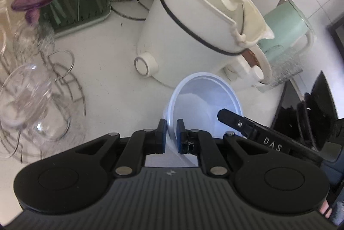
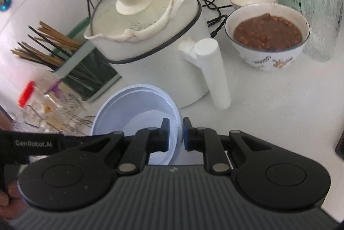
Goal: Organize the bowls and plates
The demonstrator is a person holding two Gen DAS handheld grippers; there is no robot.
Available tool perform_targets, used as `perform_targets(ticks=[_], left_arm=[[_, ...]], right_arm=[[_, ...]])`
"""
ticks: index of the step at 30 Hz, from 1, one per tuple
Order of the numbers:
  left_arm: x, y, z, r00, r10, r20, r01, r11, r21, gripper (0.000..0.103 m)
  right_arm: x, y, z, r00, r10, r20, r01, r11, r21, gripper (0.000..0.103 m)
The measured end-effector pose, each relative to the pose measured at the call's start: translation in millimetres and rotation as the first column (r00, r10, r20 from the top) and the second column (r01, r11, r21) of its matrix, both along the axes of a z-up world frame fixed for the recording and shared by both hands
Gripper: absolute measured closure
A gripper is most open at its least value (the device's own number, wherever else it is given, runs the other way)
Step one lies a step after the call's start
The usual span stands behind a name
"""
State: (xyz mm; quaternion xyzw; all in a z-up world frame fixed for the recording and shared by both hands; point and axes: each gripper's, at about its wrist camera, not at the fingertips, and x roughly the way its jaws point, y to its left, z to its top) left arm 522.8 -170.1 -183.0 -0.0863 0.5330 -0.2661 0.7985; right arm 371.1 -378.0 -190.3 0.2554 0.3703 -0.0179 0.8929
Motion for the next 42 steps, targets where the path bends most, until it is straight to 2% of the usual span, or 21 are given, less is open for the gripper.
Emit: perform_targets(ticks=[3,7,11,19,30,37,42], left_arm=[[-6.8,6.9,11.1,1.0,-0.003,-0.005,0.003,1.0,0.003,0.092],[-19.5,11.3,30.6,1.0,0.001,0.027,-0.002,1.0,0.016,0.092],[-27.6,19.5,44.8,0.999,0.019,0.035,-0.018,1.0,-0.022,0.092],[-56.9,24.7,71.2,0.996,0.037,0.086,-0.033,0.998,-0.048,0.092],[-98.4,50.9,74.5,0.994,0.068,0.081,-0.06,0.994,-0.091,0.092],[-121.5,61.2,76.7,0.992,0.079,0.103,-0.074,0.996,-0.05,0.092],[-136.0,70.9,76.0,0.989,0.092,0.115,-0.084,0.994,-0.068,0.092]], right_arm=[[-8.8,3.6,8.4,1.0,0.009,0.005,-0.009,1.0,0.018,0.087],[-21.3,11.2,19.5,1.0,0.012,0.002,-0.012,1.0,0.028,0.087],[-32.5,11.6,30.1,1.0,0.016,0.006,-0.016,0.999,0.05,0.088],[-59.5,17.0,49.8,1.0,0.016,0.019,-0.017,0.998,0.057,0.087],[-92.8,31.7,61.9,0.999,0.045,0.019,-0.046,0.998,0.035,0.087],[-106.4,42.4,61.3,0.998,0.066,-0.015,-0.065,0.996,0.066,0.087],[-114.1,49.0,64.0,0.993,0.115,-0.012,-0.115,0.992,0.043,0.087]])
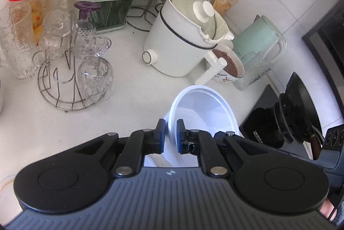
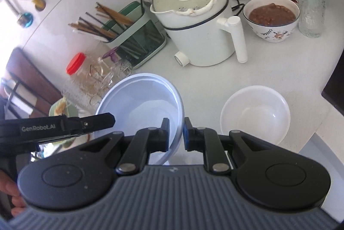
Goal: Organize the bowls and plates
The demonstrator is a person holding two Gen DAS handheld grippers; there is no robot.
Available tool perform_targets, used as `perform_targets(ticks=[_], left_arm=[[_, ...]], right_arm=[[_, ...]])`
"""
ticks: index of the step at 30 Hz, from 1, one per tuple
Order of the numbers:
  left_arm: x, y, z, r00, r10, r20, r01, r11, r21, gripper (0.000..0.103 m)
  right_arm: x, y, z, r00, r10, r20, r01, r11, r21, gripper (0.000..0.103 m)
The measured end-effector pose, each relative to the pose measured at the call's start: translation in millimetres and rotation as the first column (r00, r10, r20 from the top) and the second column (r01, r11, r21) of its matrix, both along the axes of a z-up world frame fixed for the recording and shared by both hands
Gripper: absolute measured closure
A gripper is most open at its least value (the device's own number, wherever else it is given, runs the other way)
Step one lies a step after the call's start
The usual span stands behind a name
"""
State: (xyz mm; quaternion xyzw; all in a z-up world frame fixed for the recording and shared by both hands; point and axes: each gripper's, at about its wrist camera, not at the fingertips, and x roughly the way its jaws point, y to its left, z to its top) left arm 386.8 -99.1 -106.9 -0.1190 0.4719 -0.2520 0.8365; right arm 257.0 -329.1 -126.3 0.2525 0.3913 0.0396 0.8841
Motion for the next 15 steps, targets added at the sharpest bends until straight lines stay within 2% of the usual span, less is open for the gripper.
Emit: perform_targets(ticks=[8,15], left_arm=[[-9.3,20.9,-4.4,0.999,0.038,-0.003,-0.038,0.999,-0.003,0.092],[-16.4,43.6,-22.7,0.994,0.092,-0.051,-0.091,0.996,0.021,0.092]], right_arm=[[0.2,15.0,-2.0,0.999,0.047,-0.002,-0.047,0.999,-0.003,0.087],[6.9,37.0,-15.0,0.992,0.122,-0.045,-0.122,0.992,-0.011,0.087]])
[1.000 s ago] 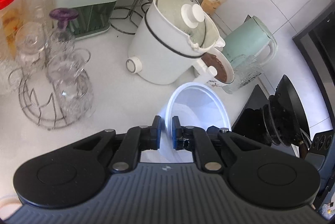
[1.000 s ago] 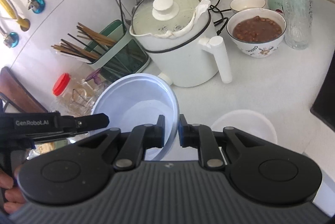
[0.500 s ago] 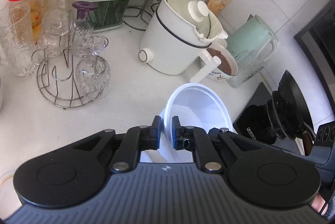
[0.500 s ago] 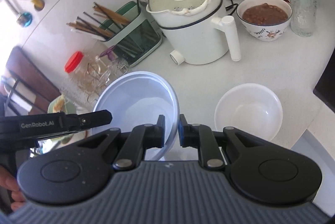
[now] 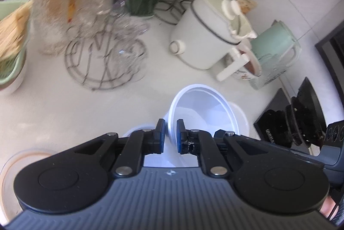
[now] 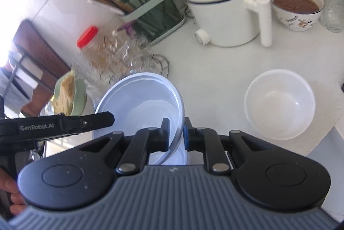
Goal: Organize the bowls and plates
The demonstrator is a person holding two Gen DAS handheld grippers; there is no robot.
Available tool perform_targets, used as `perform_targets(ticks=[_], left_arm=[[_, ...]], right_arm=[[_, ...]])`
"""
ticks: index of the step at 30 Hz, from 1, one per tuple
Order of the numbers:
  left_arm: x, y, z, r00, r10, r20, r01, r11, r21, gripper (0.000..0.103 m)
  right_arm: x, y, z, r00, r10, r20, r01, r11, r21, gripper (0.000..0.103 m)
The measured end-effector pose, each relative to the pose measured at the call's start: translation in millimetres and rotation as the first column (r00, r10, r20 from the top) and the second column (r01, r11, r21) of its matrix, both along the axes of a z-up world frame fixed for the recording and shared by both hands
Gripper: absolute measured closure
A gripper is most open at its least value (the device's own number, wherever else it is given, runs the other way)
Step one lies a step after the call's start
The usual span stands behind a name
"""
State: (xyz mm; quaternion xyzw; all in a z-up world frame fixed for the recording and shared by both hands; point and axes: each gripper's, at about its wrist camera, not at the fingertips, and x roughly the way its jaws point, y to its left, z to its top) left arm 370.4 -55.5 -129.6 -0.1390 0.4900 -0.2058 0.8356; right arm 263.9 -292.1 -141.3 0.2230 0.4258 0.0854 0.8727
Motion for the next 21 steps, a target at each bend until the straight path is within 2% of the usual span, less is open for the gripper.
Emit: perform_targets(ticks=[8,13,21], left_arm=[[-13.6,25.8,-25.9,0.997,0.054,-0.061,-0.052,0.998,0.033,0.092],[-16.8,35.3,-40.8,0.989,0.096,-0.114,-0.095,0.995,0.011,0.092],[-18.3,36.5,-52.5,0.984,0.11,-0.138,-0.106,0.994,0.038,0.092]], right_arm=[[1.6,29.0,-15.6,0.996,0.079,-0.041,-0.08,0.997,-0.025,0.087],[3.3,33.4,-21.1,0.993,0.097,-0.064,-0.098,0.995,-0.016,0.086],[6.5,42.2,-30.0,0.99,0.119,-0.08,-0.123,0.991,-0.052,0.086]])
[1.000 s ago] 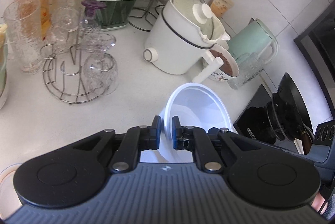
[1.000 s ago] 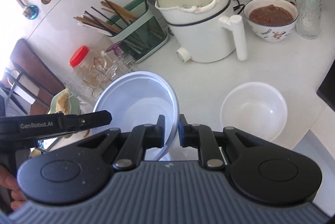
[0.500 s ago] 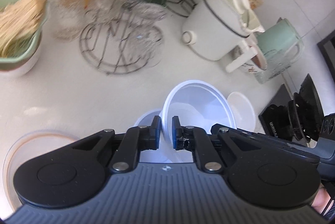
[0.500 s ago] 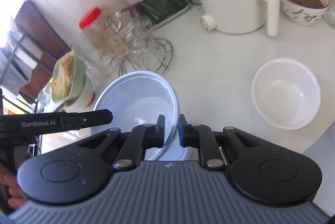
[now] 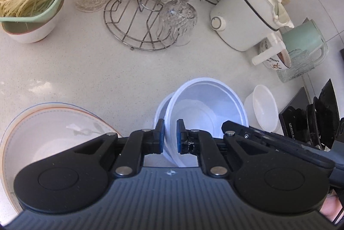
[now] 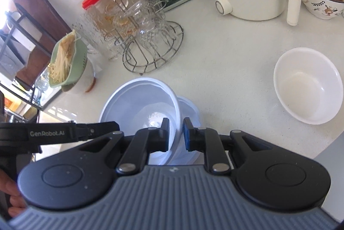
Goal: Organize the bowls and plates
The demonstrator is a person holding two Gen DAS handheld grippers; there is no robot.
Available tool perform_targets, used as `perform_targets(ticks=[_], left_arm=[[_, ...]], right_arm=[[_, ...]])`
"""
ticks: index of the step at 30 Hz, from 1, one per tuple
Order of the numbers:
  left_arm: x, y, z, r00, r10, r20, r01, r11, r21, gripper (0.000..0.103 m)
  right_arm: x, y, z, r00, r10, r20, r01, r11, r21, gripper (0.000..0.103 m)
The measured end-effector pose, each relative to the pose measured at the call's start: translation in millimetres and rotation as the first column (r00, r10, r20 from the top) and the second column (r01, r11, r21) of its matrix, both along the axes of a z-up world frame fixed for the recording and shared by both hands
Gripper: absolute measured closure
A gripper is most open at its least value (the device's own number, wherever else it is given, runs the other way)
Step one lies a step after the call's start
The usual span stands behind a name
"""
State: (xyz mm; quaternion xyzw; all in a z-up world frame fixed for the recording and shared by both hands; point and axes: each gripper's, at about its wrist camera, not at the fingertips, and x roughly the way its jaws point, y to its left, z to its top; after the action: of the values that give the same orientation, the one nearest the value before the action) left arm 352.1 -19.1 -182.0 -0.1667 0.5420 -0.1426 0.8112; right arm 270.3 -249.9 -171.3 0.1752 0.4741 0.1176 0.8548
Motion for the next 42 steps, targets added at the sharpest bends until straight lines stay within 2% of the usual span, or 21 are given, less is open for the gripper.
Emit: perform_targets(ticks=[7,8,10,11,12,16,24,27,40,42], left_arm=[[-1.4,-1.6,-4.1,1.0,-0.006,-0.027,0.006,1.0,0.008,0.09],[-1.3,-2.1,-4.1,0.999,-0.011,-0.033,0.011,1.0,0.012,0.086],[-3.7,-3.6,-1.6,1.0,-0.01,-0.014,0.01,0.999,0.041,0.073],[-4.6,-4.0,-0.2,1.0,-0.008,-0.007,0.009,0.999,0.052,0.064],[-5.1,-3.9,1.1,1.0,-0.009,-0.003,0.009,0.999,0.052,0.06],[-5.8,-0.2,8.2,1.0,0.002,0.019,-0.003,0.999,0.054,0.06],[-10.1,1.2,34.3,0.997,0.003,0.083,-0.005,1.0,0.028,0.06],[-11.5,0.8,46.2,0.994,-0.001,0.105,-0.002,1.0,0.027,0.06],[-28.5,-14.0,94.4,0.971,-0.078,0.225,0.069,0.997,0.047,0.06],[-29.8,-20.5,99.3,0.966,-0.095,0.241,0.081,0.994,0.07,0.06]], right_arm=[[-1.0,0.2,-3.2,1.0,0.005,-0.005,-0.005,1.0,-0.019,0.086],[-1.5,-0.2,-2.9,1.0,0.004,-0.003,-0.004,1.0,-0.02,0.086],[-2.1,-0.8,-2.6,1.0,0.002,0.001,-0.002,1.0,-0.018,0.086],[-2.4,-0.9,-2.3,1.0,-0.002,0.002,0.002,1.0,-0.019,0.085],[-2.7,-1.2,-2.0,1.0,-0.006,0.004,0.006,1.0,-0.022,0.085],[-3.5,-1.5,1.4,1.0,-0.009,0.005,0.009,0.999,-0.046,0.085],[-10.8,-8.0,16.8,0.997,-0.049,0.058,0.051,0.998,-0.038,0.085],[-14.1,-9.7,23.9,0.995,-0.058,0.08,0.062,0.997,-0.051,0.074],[-41.0,-23.9,63.2,0.971,-0.11,0.212,0.127,0.989,-0.07,0.074],[-44.5,-26.6,68.8,0.965,-0.12,0.233,0.141,0.987,-0.074,0.074]])
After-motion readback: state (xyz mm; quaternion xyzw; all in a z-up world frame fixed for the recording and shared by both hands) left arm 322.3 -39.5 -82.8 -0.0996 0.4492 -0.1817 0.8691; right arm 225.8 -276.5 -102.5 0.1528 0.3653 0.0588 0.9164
